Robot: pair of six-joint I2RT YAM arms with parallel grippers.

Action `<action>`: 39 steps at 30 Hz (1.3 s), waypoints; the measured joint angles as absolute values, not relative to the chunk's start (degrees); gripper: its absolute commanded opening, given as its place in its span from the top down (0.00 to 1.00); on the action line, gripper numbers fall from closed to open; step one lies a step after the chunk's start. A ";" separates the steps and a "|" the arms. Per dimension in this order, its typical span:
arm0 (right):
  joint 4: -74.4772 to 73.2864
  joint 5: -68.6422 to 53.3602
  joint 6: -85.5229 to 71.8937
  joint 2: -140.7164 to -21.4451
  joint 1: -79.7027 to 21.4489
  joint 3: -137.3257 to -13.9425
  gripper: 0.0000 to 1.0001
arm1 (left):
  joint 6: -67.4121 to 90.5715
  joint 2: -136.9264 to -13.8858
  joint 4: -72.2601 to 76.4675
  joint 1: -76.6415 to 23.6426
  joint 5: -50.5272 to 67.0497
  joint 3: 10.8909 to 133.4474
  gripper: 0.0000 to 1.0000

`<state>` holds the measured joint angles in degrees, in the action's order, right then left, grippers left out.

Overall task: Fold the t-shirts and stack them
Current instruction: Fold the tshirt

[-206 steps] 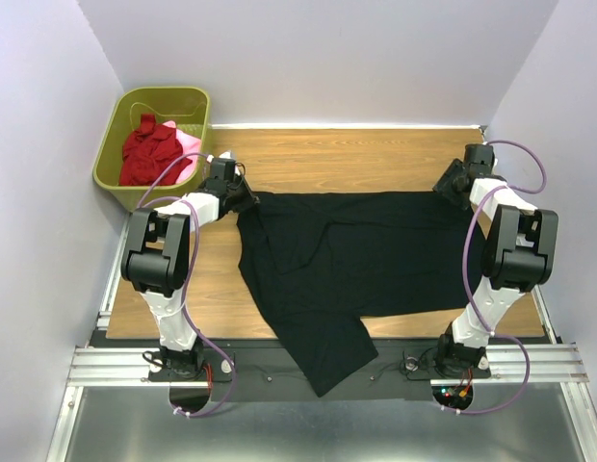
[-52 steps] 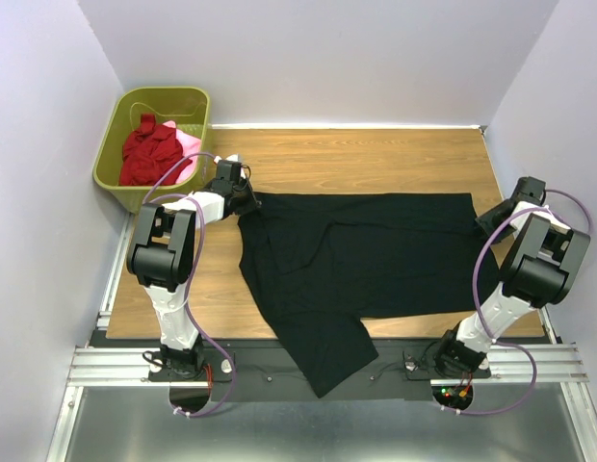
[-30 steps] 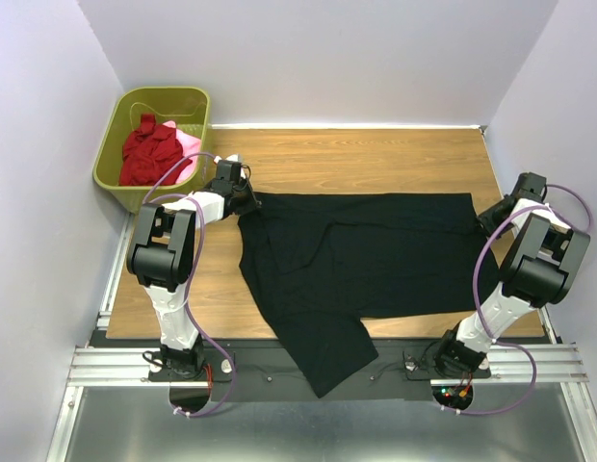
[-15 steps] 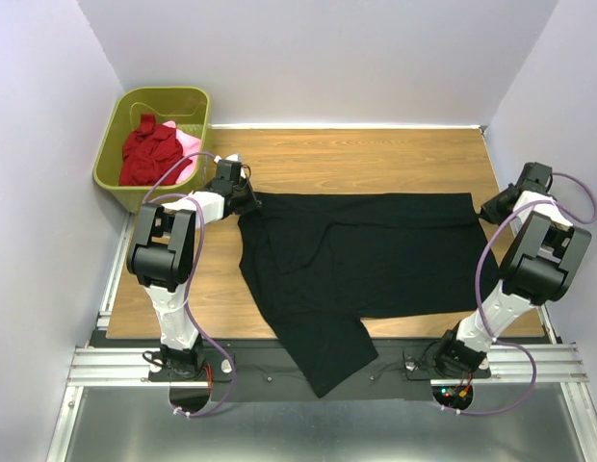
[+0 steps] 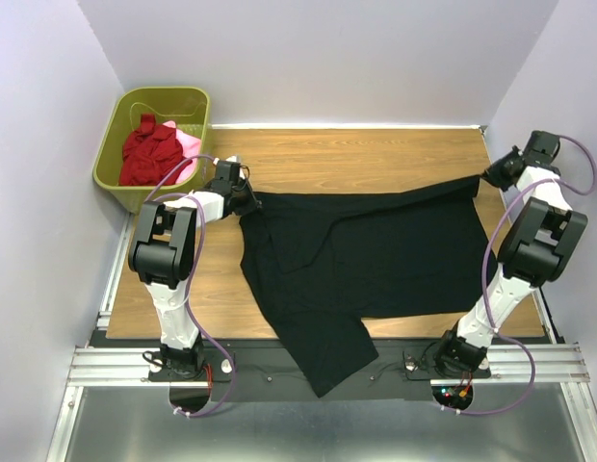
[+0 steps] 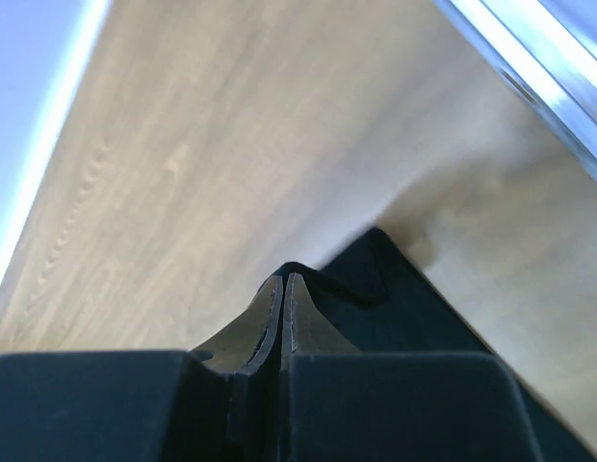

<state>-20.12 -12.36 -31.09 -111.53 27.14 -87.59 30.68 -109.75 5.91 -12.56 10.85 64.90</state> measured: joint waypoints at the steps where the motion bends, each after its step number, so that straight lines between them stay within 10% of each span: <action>1: -19.86 -12.78 -31.09 -112.18 26.83 -88.47 0.99 | 31.03 -109.78 5.98 -12.45 11.16 64.90 1.00; 25: -10.87 -16.97 -29.85 -120.07 23.22 -97.08 0.99 | 33.98 -109.78 6.63 -12.01 13.13 64.90 1.00; 39: -9.78 -11.27 -27.70 -111.39 23.35 -82.54 0.99 | 33.93 -109.78 6.83 -11.75 13.52 64.84 1.00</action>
<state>-9.78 -11.27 -27.70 -111.39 23.35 -82.54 33.93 -109.78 6.83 -11.75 13.52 64.84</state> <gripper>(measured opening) 0.022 0.095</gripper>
